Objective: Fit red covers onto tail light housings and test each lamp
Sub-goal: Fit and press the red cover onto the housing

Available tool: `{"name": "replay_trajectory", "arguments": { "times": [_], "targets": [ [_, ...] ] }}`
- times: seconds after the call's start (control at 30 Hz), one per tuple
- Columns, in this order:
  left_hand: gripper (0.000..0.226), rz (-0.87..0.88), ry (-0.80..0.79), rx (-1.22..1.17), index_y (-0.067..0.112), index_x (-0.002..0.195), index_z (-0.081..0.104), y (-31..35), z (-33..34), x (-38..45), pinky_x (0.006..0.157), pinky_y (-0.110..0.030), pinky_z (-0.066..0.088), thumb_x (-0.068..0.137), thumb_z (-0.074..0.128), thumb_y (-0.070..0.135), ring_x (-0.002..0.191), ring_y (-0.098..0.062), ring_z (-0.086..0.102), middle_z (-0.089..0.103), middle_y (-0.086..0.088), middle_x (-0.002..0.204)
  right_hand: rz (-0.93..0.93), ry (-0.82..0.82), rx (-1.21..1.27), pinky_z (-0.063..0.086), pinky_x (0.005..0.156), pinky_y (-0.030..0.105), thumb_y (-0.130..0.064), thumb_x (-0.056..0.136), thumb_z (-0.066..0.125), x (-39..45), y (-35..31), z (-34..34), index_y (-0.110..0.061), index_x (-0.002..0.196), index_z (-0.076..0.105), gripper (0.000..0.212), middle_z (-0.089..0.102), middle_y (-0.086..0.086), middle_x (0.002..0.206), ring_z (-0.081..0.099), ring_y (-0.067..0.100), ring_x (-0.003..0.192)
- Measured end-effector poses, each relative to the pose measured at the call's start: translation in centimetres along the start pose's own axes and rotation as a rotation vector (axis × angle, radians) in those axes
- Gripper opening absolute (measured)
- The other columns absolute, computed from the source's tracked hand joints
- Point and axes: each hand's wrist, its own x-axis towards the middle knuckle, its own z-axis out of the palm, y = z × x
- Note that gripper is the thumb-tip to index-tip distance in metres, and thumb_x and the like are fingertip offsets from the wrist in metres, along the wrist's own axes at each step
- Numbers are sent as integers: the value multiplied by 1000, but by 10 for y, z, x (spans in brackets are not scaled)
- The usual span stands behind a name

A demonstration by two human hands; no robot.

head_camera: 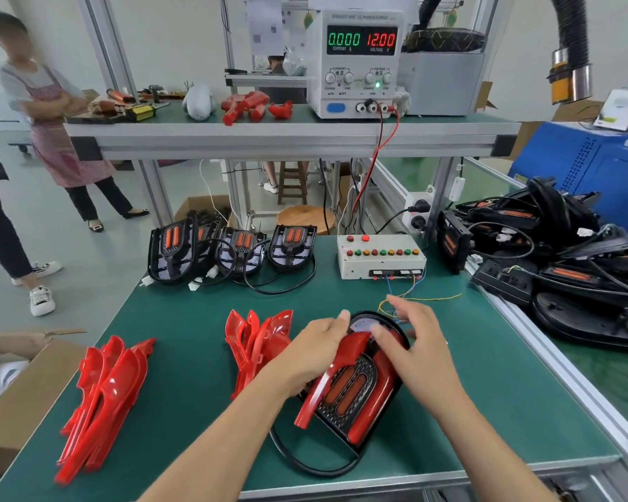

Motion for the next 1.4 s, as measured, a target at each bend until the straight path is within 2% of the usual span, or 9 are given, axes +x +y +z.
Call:
{"name": "replay_trajectory", "arguments": {
  "times": [0.2, 0.47, 0.6, 0.77, 0.9, 1.03, 1.1, 1.2, 1.4],
  "targets": [
    [46, 7, 99, 17, 21, 75, 54, -5, 4, 3, 66, -32, 37, 109, 37, 46, 65, -13, 48, 53, 4, 71, -477, -91, -511, 33, 107, 38, -68, 76, 68, -7, 8, 6, -28, 117, 68, 58, 52, -1, 137, 45, 23, 130],
    [50, -43, 159, 46, 14, 96, 67, -7, 7, 7, 72, -33, 42, 109, 34, 48, 82, -16, 62, 68, -1, 88, -317, -139, -588, 25, 104, 37, -71, 68, 60, -5, -6, 14, -29, 114, 67, 63, 48, -7, 141, 36, 19, 136],
    [50, -67, 129, -31, 13, 89, 65, -8, 6, 8, 74, -35, 44, 108, 35, 49, 74, -18, 57, 61, -1, 80, -356, -174, -613, 22, 108, 39, -71, 67, 60, 0, -10, 10, -28, 114, 66, 64, 48, -6, 142, 30, 20, 140],
    [49, -90, 112, -105, 16, 86, 62, -7, 5, 7, 70, -32, 42, 109, 34, 50, 68, -18, 51, 54, -1, 74, -507, -177, -579, 24, 108, 33, -65, 72, 66, -1, -9, 3, -25, 117, 66, 60, 62, -14, 124, 47, 15, 131],
    [52, -114, 103, -115, 13, 87, 62, -9, 4, 7, 68, -29, 44, 109, 33, 51, 66, -18, 53, 55, -4, 73, -519, -167, -447, 20, 112, 25, -61, 74, 71, -3, -3, 1, -31, 120, 62, 56, 57, -26, 120, 51, 6, 122],
    [72, -222, 56, -218, 1, 111, 69, -9, 2, 10, 94, -45, 57, 106, 29, 61, 84, -28, 68, 73, -17, 92, -514, -69, -356, 20, 121, 41, -58, 84, 68, -2, 4, -4, -32, 127, 63, 50, 56, -19, 125, 48, 0, 127],
    [75, -272, 15, -314, 7, 110, 72, -8, 1, 10, 87, -46, 62, 103, 26, 67, 86, -31, 73, 77, -19, 101, -497, 39, -312, 26, 118, 44, -56, 85, 68, -1, 5, -5, -27, 125, 65, 50, 56, -18, 127, 44, -3, 129],
    [74, -294, -32, -424, 17, 104, 71, -7, -2, 8, 73, -34, 63, 100, 23, 73, 85, -21, 77, 80, -6, 92, -429, 161, -252, 32, 113, 40, -54, 84, 68, 0, 4, -4, -26, 127, 65, 51, 51, -23, 128, 36, -11, 131],
    [80, -317, -20, -482, 15, 118, 70, -4, -4, 6, 84, -36, 61, 99, 19, 74, 99, -22, 76, 79, -8, 106, -462, 125, -277, 21, 118, 23, -50, 87, 66, 3, 3, -1, -18, 130, 64, 53, 56, -10, 134, 35, -10, 132]
  ]
}}
